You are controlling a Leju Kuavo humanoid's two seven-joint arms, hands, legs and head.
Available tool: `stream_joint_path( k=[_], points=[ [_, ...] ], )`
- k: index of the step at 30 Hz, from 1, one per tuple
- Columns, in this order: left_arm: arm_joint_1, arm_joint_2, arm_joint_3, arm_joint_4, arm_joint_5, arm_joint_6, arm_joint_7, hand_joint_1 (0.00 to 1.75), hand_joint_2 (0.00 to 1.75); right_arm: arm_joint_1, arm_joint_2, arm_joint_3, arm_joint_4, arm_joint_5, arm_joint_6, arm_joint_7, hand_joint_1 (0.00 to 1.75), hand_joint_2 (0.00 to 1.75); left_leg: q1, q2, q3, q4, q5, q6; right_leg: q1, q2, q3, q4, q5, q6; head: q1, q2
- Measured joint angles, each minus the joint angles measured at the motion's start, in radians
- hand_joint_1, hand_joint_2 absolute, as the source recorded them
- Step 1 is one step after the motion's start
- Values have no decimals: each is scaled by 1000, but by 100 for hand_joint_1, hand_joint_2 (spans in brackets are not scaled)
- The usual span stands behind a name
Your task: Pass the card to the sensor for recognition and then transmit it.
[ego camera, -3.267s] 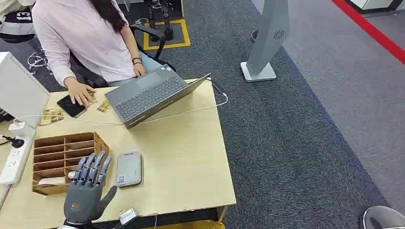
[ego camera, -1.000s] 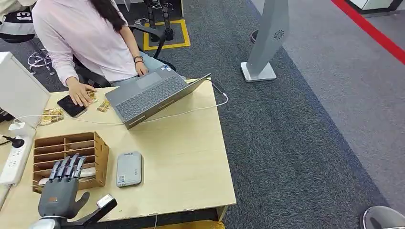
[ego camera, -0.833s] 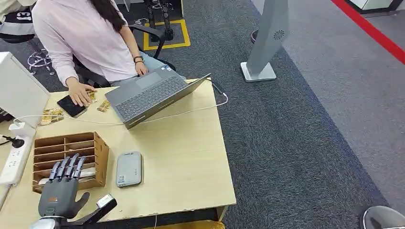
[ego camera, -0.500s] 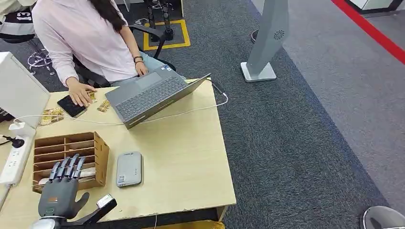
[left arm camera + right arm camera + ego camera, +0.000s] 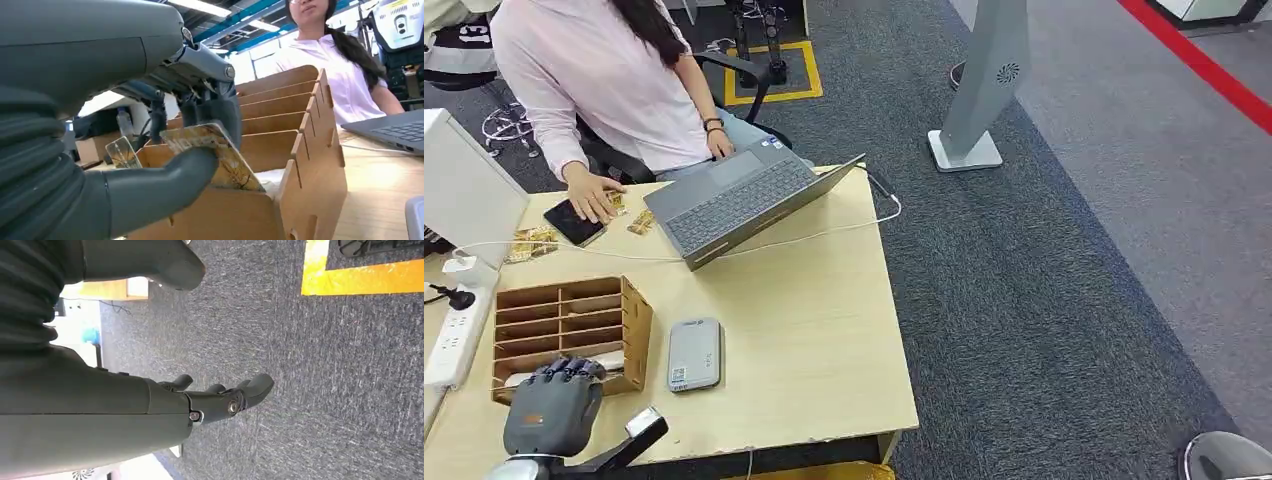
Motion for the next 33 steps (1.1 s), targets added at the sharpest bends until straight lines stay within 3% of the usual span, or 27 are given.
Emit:
stream_joint_path(
  k=[8, 17, 28, 33],
  points=[
    [-1, 3, 1, 0, 19, 1, -19, 175, 175, 0, 0, 11, 0, -10, -5, 0, 0, 175, 0, 0, 0, 0, 0, 0, 0, 0, 0, 0, 0, 0, 0, 0],
    [-42, -4, 2, -10, 60, 89, -85, 175, 175, -1, 0, 23, 0, -13, -10, -3, 0, 175, 0, 0, 0, 0, 0, 0, 0, -1, 0, 0, 0, 0, 0, 0],
    [-60, 23, -32, -223, 71, 85, -108, 175, 175, -1, -4, 34, 0, -55, -13, -18, 0, 175, 0, 0, 0, 0, 0, 0, 0, 0, 0, 0, 0, 0, 0, 0],
    [-106, 51, -54, -302, 157, 73, -121, 175, 175, -2, -5, 41, 0, -59, -11, -19, 0, 175, 0, -1, 0, 0, 1, 0, 0, -1, 0, 0, 0, 0, 0, 0]
  ],
)
